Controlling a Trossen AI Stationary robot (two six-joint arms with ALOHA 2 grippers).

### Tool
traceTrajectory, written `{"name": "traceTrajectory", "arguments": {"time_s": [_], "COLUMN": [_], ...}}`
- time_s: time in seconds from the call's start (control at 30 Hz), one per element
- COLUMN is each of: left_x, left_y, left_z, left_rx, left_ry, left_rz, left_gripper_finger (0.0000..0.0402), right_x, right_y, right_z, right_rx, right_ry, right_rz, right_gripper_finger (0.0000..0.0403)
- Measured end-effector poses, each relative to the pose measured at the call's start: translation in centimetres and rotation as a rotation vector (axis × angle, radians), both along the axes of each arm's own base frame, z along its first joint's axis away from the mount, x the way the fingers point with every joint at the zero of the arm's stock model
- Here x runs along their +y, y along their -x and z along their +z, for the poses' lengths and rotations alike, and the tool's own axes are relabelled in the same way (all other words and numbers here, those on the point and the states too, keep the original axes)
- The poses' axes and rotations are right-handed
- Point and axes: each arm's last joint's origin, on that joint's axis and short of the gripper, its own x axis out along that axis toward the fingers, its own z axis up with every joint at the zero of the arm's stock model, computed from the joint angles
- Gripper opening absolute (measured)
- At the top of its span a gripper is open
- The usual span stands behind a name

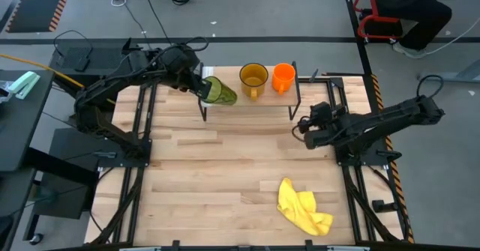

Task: Stack small to large cups/mugs on shelf
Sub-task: Put the green cup on the shelf

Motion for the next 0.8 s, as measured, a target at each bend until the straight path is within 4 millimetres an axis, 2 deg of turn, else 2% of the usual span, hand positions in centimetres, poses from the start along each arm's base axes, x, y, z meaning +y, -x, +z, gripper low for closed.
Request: {"name": "traceTrajectory", "arguments": {"time_s": [0.17, 0.5, 0.67, 0.8], "left_x": [0.0, 0.0, 0.0, 0.0], "left_y": [0.0, 0.0, 0.0, 0.0], "left_z": [0.0, 0.0, 0.0, 0.0], "left_rx": [0.004, 0.004, 0.004, 0.003], "left_ry": [-0.009, -0.009, -0.009, -0.008], "left_rz": [-0.011, -0.012, -0.012, -0.014], "left_gripper_finger": [0.0011, 0.0011, 0.0012, 0.0013], "right_x": [-0.6, -1.0, -1.1, -1.3], "right_y": [1.7, 6.5, 8.0, 9.4], "right_z": [1.5, 4.0, 2.4, 1.0], "right_rx": [-0.047, -0.252, -0.376, -0.469], "right_ry": [-0.056, -0.168, -0.216, -0.230], "right_rz": [0.033, 0.175, 0.284, 0.276], "right_gripper_finger": [0.0002, 0.0001, 0.0000, 0.0000]}}
